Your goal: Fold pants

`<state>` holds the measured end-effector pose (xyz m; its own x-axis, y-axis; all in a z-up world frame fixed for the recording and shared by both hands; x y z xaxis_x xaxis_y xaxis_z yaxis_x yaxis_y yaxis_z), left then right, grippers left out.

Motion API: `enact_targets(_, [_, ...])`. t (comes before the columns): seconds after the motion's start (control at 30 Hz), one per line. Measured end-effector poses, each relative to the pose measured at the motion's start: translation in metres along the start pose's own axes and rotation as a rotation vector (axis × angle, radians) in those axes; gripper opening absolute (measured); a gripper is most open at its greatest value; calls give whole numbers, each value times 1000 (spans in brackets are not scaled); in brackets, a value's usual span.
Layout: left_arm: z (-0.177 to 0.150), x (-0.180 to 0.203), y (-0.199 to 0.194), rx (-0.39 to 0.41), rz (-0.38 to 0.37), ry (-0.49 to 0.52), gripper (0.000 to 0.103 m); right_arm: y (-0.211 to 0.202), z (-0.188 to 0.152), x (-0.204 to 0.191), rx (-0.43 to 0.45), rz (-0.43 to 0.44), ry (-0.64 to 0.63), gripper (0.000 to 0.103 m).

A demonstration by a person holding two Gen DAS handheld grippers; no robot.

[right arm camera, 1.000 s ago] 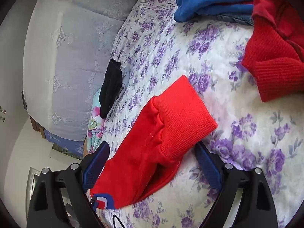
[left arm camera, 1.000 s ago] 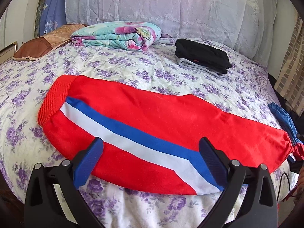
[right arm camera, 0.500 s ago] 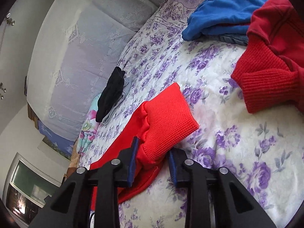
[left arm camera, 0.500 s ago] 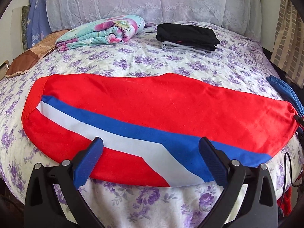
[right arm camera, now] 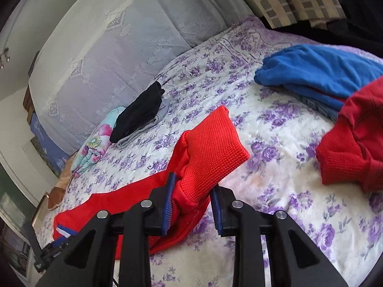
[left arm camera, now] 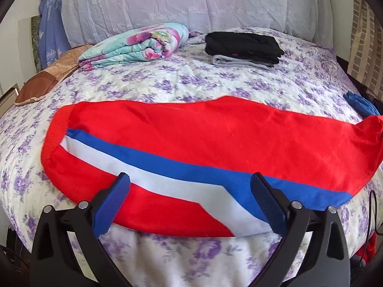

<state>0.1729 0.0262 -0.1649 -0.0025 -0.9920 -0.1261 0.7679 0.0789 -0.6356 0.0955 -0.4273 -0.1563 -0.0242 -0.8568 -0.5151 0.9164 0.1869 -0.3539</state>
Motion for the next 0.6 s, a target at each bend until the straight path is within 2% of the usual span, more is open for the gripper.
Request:
enact_targets(0.17, [18,-63,-9,25,43,-141,98,10,10,-51,-9,-45,-235,27])
enact_targets(0.3, [22,-114,-12,31,70,-266,98,33,3,-107,-45,-62,-452,27])
enact_targets(0.47, [17,-152,-9,12,57,-408,98,72,-34,-175,-119,-40,-674,26])
enact_targets(0.6, [16,-159,-7,9,63,-422,98,101,-77,-221,-173,-12,-848,25])
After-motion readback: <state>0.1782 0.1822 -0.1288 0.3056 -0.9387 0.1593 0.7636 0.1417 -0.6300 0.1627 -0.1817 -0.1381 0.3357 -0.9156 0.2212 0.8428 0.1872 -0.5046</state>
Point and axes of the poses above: each gripper's, at about its wrist camera, not at the fingertips, and y roughly the way its jaws point, x to its right, z to its top, the point moved 10 cm from there along y, roughly the way its jaws point, and after that the axes turned 10 degrees about z, right-handed, at the moved point
